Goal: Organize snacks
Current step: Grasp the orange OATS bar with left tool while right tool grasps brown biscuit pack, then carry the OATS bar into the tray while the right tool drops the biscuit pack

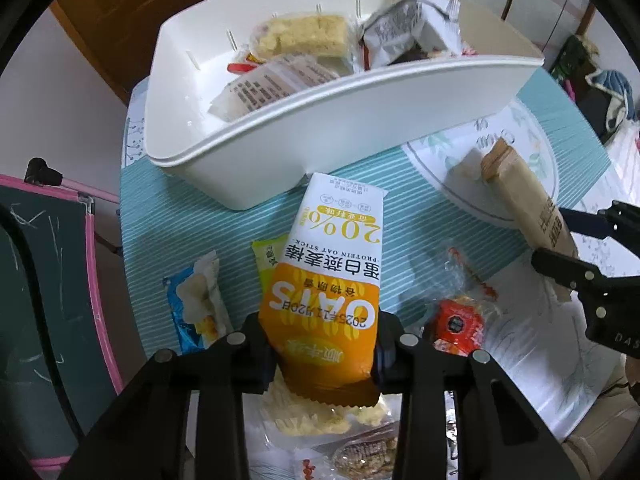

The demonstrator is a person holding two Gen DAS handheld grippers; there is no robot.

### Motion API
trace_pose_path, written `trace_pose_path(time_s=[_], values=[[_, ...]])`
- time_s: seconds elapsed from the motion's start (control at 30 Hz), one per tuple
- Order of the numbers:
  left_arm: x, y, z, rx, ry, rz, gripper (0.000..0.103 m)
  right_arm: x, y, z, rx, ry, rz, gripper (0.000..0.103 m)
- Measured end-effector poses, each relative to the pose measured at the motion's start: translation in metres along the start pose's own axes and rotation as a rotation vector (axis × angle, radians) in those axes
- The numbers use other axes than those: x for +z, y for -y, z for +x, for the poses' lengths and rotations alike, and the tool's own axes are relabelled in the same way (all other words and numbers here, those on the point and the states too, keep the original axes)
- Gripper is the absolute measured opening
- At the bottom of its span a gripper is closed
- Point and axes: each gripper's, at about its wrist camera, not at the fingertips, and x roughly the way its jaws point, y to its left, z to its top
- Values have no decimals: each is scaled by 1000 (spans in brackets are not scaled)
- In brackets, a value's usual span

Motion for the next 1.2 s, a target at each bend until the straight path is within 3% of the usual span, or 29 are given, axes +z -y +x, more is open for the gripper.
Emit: trace_pose_path(time_s=[0.33,0.57,0.9,1.2], values=[[-18,7,-48,-99,116,-74,34,-8,-2,-32,38,62,-24,53],[-12,17,-97,-141,207,-78,34,-2,0,-73,65,143,-39,53],[33,12,-203,-83,418,-67,34,47,-9,-171,25,370,-123,53],[82,-14,-248,-25,494,-130,34,103,-7,-219,-34,486,-150,53]])
